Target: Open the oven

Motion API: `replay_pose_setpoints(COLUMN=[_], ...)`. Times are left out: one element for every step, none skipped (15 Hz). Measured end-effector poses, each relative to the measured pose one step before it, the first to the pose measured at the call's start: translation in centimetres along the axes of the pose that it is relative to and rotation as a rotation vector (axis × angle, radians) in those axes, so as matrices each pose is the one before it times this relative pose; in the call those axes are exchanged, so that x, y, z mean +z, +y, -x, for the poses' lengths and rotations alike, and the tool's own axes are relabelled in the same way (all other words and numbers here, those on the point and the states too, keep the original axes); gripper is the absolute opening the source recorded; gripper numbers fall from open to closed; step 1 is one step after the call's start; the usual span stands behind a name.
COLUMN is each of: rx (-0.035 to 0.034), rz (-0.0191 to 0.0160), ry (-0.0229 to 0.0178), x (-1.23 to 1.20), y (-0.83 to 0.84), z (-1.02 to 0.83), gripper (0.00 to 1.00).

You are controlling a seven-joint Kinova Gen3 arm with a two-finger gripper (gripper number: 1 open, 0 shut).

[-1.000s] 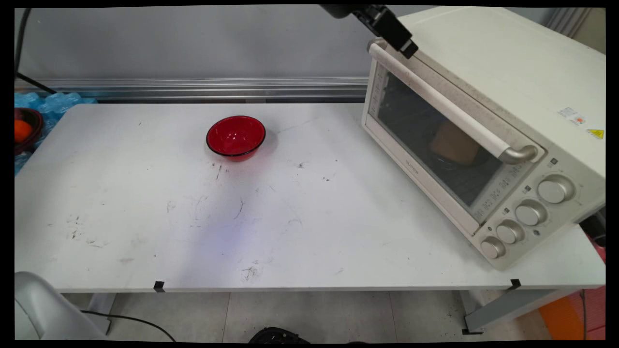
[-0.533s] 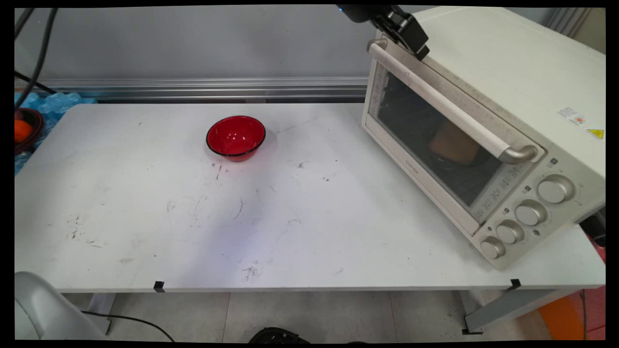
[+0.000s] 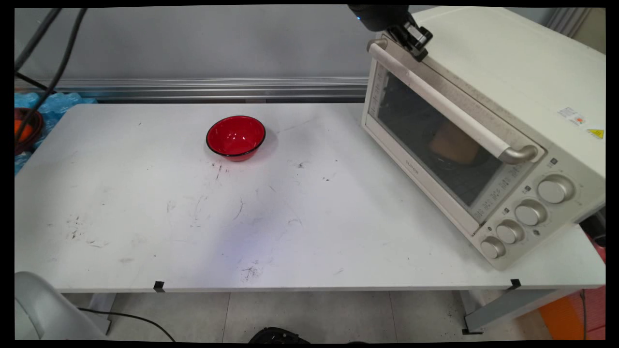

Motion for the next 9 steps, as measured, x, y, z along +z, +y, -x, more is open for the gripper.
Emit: replay_pose_setpoints(rx=[-0.00031, 0.00064, 0.00029, 0.00011, -0.00041, -0.00048, -0.00144, -0.00265, -0.00277], rz=[-0.00518, -0.00419, -0.0043, -0.00491, -0.00363, -0.00343, -0.0035, -0.0048, -0.0048], ry=[-0.00505, -0.00514, -0.00581, -0.00668, -0.00431, -0.00365, -0.00403, -0.00586, -0.00614], x=[0.348, 0.35, 0.397, 0.444, 0.284, 0.243, 0.243, 0.329, 0.293], y=[0.307, 0.329, 0.378, 0.415, 0.262, 0.232, 0.236, 0.319, 0.331], z=[-0.141, -0.122, -0.127, -0.13, -0.082, -0.074, -0.064, -0.069, -0.042], gripper=[0.0, 0.0, 0.0, 0.0, 0.0, 0.0, 0.0, 0.0, 0.0])
